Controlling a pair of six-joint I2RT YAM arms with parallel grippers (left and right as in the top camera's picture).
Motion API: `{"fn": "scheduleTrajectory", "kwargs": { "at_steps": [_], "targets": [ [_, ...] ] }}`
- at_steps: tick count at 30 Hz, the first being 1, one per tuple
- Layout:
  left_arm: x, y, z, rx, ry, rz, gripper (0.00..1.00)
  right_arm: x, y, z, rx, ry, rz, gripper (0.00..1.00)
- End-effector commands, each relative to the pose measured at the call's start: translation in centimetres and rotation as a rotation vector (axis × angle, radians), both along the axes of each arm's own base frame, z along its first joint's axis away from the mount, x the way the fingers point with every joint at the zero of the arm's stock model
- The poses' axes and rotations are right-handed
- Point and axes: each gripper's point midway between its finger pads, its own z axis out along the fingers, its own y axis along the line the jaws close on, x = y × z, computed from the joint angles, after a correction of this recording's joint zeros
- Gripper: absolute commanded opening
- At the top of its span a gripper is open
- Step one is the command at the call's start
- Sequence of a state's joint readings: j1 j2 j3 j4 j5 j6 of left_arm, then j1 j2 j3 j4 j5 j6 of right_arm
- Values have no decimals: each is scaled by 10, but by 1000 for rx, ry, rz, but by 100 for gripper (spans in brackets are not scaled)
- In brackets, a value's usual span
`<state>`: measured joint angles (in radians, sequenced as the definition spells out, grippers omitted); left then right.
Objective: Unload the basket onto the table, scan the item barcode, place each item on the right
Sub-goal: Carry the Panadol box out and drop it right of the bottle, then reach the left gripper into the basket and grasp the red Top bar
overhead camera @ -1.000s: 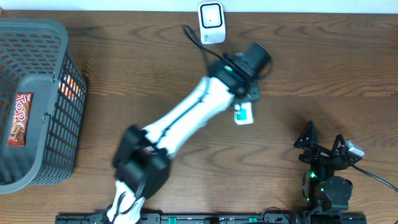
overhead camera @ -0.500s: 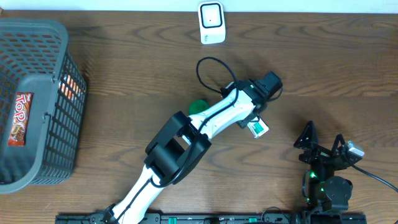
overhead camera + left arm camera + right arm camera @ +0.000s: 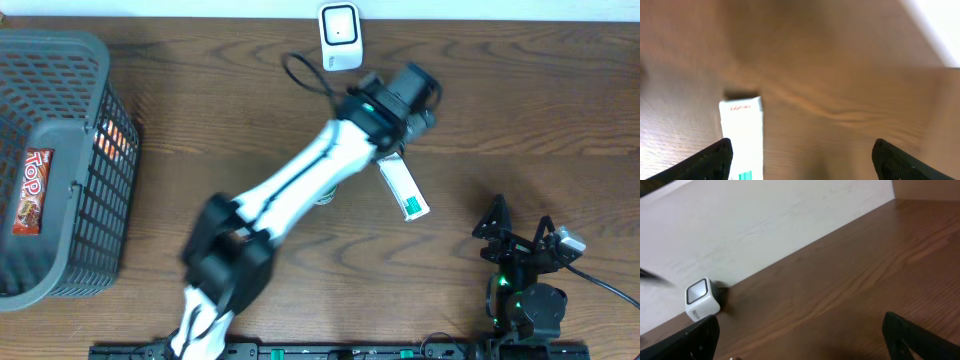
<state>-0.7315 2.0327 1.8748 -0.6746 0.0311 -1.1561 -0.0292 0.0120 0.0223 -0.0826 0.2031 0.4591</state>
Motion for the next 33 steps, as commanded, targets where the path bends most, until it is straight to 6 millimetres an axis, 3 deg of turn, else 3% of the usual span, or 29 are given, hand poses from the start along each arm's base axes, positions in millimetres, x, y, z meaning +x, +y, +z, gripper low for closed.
{"fn": "scheduleTrajectory", "kwargs": {
  "at_steps": [1,5,9,13,18,22,25,29,33],
  "targets": [
    [7,57,122,82,-329,-171,90,0,1,0,-15,0,2,99],
    [5,152,179,191,-435,-96,94,0,1,0,-15,0,1,99],
    [-6,278,213,248,-432,158,95,0,1,0,-15,0,2,99],
    [-30,391,219,312,-373,433,96,0,1,0,-15,0,1,99],
    [-65,493,201,368,-239,704,96,0,1,0,-15,0,1,99],
    [-86,549,176,384,-122,851,99,0,1,0,-15,0,1,99],
    [-101,577,146,377,-2,920,99,0,1,0,-15,0,1,99],
    [-120,600,95,346,198,960,99,0,1,0,-15,0,1,99],
    [-119,616,55,379,308,855,99,0,1,0,-15,0,1,99]
  ]
}}
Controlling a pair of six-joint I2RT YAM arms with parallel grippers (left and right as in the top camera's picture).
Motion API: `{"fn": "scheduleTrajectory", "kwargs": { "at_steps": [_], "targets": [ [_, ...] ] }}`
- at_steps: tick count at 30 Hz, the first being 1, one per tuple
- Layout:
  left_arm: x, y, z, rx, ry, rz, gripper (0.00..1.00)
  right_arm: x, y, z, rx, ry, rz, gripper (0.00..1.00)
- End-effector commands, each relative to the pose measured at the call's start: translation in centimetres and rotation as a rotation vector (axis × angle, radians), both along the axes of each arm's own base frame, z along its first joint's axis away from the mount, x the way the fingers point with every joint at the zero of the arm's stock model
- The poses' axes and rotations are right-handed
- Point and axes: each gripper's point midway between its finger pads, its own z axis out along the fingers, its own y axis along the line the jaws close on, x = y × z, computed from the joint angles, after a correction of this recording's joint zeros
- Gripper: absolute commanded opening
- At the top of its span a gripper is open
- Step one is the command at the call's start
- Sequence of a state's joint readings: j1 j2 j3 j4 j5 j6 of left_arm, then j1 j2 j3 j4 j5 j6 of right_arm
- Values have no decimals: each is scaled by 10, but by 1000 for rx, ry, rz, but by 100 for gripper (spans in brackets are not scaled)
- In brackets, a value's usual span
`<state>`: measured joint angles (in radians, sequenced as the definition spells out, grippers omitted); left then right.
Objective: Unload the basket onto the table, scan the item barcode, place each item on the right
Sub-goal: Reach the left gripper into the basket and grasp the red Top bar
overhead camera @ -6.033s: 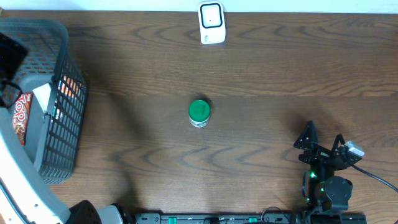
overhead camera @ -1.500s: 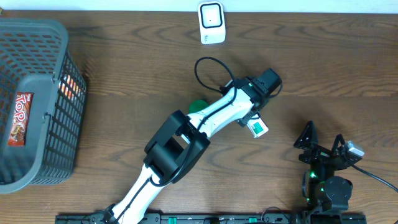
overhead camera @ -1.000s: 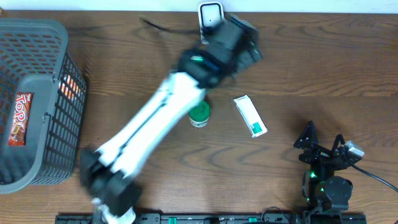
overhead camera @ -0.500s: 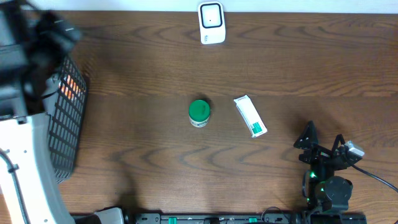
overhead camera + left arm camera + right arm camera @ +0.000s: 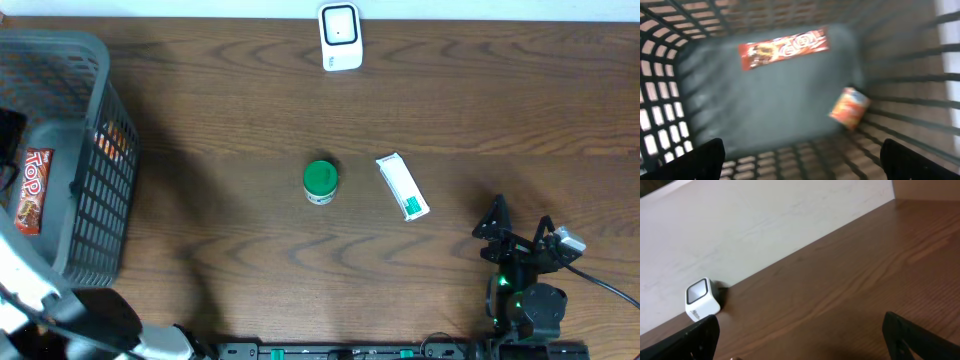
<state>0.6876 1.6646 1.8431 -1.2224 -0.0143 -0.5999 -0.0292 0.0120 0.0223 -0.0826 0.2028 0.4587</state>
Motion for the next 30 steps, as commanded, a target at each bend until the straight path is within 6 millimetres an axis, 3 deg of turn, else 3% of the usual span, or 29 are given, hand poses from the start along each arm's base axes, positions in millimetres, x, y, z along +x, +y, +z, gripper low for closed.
{"fn": "scheduleTrajectory", "kwargs": {
  "at_steps": [1,10,18,23,30],
  "targets": [
    [0,13,-36,-20,122,-113,99,0,1,0,-15,0,1,99],
    [24,37,-103,-9,298,-475,100,0,1,0,-15,0,1,99],
    [36,47,-151,-29,375,-641,100,0,1,0,-15,0,1,99],
    [43,54,-169,-20,390,-697,99,0,1,0,-15,0,1,99],
    [48,66,-177,33,426,-755,99,0,1,0,-15,0,1,99]
  ]
}}
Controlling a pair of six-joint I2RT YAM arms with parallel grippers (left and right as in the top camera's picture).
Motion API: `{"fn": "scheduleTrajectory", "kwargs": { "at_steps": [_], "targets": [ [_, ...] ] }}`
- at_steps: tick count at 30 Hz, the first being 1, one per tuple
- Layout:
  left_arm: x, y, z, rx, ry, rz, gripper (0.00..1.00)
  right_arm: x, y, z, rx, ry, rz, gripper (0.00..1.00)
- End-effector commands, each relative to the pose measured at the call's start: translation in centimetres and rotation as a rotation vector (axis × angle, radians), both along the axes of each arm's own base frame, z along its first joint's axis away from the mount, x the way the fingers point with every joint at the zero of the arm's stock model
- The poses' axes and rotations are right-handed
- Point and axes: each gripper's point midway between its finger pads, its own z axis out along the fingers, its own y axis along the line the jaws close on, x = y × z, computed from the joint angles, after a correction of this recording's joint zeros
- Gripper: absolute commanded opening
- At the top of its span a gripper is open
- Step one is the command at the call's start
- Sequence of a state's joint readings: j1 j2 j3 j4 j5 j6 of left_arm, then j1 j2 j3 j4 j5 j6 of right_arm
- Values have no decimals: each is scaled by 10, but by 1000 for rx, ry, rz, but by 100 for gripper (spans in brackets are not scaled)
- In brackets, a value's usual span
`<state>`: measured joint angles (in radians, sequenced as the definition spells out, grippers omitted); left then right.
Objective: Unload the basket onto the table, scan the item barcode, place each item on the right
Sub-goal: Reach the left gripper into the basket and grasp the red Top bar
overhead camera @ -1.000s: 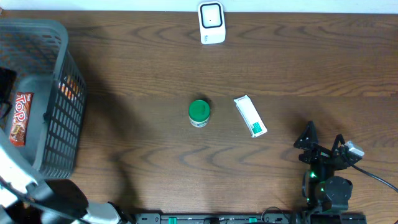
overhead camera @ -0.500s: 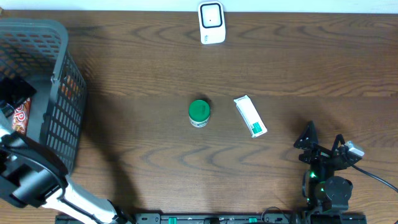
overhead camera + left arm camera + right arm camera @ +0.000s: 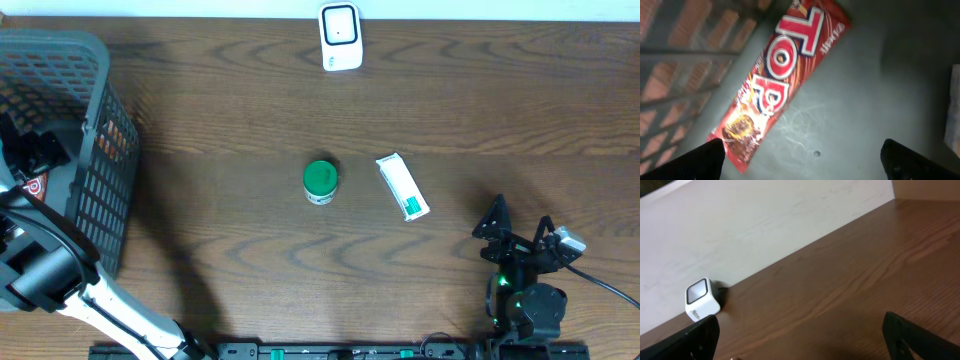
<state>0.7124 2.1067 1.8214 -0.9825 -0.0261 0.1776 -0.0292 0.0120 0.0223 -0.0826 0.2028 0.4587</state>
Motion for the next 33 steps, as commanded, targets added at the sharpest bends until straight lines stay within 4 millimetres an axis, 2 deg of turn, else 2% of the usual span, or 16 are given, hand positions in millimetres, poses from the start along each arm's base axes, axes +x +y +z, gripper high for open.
{"fn": "scheduleTrajectory", "kwargs": {
  "at_steps": [1,17,28,31,33],
  "targets": [
    [-4,6,-11,17,48,-64,99,0,1,0,-15,0,1,99],
    [-5,11,-50,45,32,-87,98,0,1,0,-15,0,1,99],
    [-26,25,-79,32,3,-26,100,0,1,0,-15,0,1,99],
    [-27,21,-88,4,-31,-22,74,0,1,0,-15,0,1,99],
    [-29,19,-94,3,-31,-23,61,0,1,0,-15,0,1,99]
  ]
}}
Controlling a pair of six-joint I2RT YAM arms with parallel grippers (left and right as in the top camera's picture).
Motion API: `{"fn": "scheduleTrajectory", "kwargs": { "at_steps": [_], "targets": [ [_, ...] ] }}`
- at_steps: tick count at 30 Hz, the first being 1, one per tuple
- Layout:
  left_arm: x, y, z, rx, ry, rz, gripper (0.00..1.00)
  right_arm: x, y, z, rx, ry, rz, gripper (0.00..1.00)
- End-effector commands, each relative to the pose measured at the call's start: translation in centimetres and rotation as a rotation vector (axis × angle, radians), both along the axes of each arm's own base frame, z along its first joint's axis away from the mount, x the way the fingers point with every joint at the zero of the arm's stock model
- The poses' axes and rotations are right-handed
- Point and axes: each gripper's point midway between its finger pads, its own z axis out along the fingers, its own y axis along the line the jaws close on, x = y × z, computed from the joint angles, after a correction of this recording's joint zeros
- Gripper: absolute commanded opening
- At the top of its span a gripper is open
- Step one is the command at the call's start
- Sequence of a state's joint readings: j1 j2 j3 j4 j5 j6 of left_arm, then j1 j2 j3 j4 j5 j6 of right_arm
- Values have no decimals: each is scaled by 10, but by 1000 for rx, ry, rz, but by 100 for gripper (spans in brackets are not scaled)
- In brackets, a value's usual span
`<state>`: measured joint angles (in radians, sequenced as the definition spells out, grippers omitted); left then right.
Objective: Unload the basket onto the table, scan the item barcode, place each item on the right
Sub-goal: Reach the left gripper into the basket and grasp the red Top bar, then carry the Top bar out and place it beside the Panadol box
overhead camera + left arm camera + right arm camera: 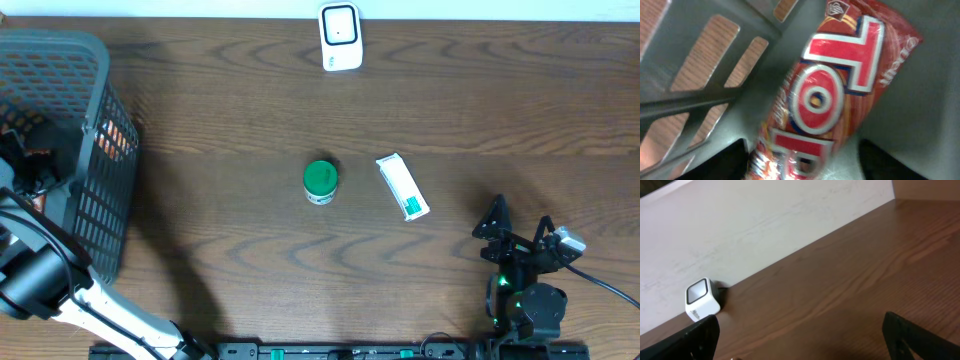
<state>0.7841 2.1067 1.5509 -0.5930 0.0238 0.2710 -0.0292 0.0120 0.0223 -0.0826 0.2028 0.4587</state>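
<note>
A red "TOP" snack bar [830, 100] lies on the grey floor of the basket [95, 215]. In the left wrist view it fills the gap between the two dark fingers of my left gripper [805, 165], which is open and straddles the bar's lower end. From overhead, the left gripper [30, 165] sits inside the basket and covers the bar. The white scanner [340, 37] stands at the table's far edge, also visible as the scanner [701, 300] in the right wrist view. My right gripper [520, 240] rests open at the near right, holding nothing.
A green-lidded can [320, 181] and a white box with a green end [402, 187] lie mid-table. An orange packet [115, 140] sits against the basket's right wall. The basket's slotted wall [715, 55] is close to the left fingers.
My left gripper has come lower and closer to the snack bar; the bar now lies between the open fingers instead of ahead of them. The right arm is unchanged.
My left gripper was open over the white box near the table's middle. Then it was above the basket, looking down at the bar and the orange packet. Then it was inside the basket near the bar, and now straddles it.
</note>
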Motion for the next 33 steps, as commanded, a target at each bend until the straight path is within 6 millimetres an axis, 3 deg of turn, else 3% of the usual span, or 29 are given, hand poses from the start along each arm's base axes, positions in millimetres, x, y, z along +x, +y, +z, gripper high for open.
{"fn": "scheduleTrajectory", "kwargs": {
  "at_steps": [1,6,10,14,17,21,22,25,29,31,33],
  "targets": [
    [-24,-10,-37,-56,68,8,53,0,1,0,-15,0,1,99],
    [-28,-15,-47,-67,71,28,9,0,1,0,-15,0,1,99],
    [-25,-13,-38,-75,27,142,7,0,1,0,-15,0,1,99],
    [-4,-18,-4,-84,-83,163,7,0,1,0,-15,0,1,99],
    [27,-38,46,-129,-263,80,7,0,1,0,-15,0,1,99],
    [60,-68,150,-177,-585,-1,7,0,1,0,-15,0,1,99],
    [66,-79,186,-197,-693,-14,7,0,1,0,-15,0,1,99],
    [66,-112,273,-269,-932,-70,7,0,1,0,-15,0,1,99],
    [45,-184,373,-387,-1155,-242,7,0,1,0,-15,0,1,99],
    [35,-230,400,-427,-1188,-364,7,0,1,0,-15,0,1,99],
    [26,-289,413,-503,-1182,-504,7,0,1,0,-15,0,1,99]
  ]
}}
